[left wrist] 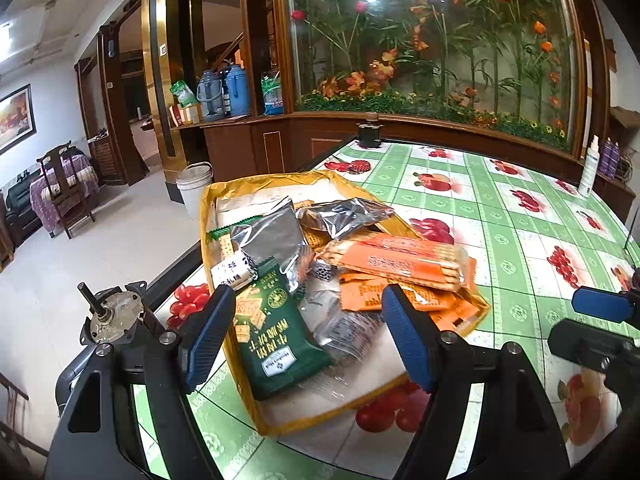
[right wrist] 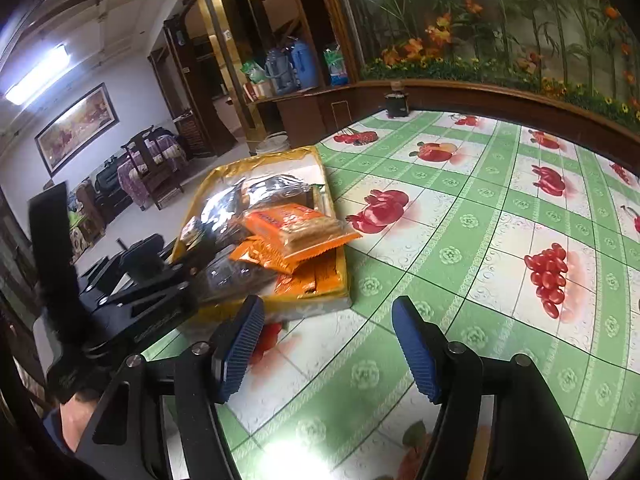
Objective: Organize snacks
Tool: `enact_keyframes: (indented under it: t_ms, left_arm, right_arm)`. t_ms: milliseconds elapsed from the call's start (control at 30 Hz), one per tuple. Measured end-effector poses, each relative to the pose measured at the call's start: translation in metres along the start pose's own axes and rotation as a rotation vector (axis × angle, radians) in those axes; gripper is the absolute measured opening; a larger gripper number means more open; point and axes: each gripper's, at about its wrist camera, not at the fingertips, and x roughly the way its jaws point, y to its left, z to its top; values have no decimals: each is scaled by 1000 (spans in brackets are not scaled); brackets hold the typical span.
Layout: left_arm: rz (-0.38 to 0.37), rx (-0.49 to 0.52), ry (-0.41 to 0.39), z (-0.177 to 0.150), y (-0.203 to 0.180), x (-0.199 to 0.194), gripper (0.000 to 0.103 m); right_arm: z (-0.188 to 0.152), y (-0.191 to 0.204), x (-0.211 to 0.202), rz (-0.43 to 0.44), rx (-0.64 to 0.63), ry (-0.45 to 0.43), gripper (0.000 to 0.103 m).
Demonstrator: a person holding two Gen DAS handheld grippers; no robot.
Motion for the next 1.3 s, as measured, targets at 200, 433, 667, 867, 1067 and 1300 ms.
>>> enact_keyframes:
  t_ms: [200,433,667,867,1067,1300]
  left_arm:
    - [-18,14,14,-8,-4,-11,76]
    - [-11,69,52,-32,-7,-24,89]
    - [24,56,107,-39,2,-19,89]
    - [84,-15,78,-37,11,-22,89]
    - [184,121,75,-42,-2,-18,90]
    - [172,170,103,-44,-5,-15,89]
  right_arm:
    - [-17,7,-4,6,-28,22,72]
    - [-34,13,-7,-19,-62,24,81]
    - [-42,17,-9,-42,-94,23,83]
    - [-42,18,-7,-64,-113,18,84]
    - [-44,20,-2,-82,-128,41,84]
    - [-45,15,1,-86,-101,59,85]
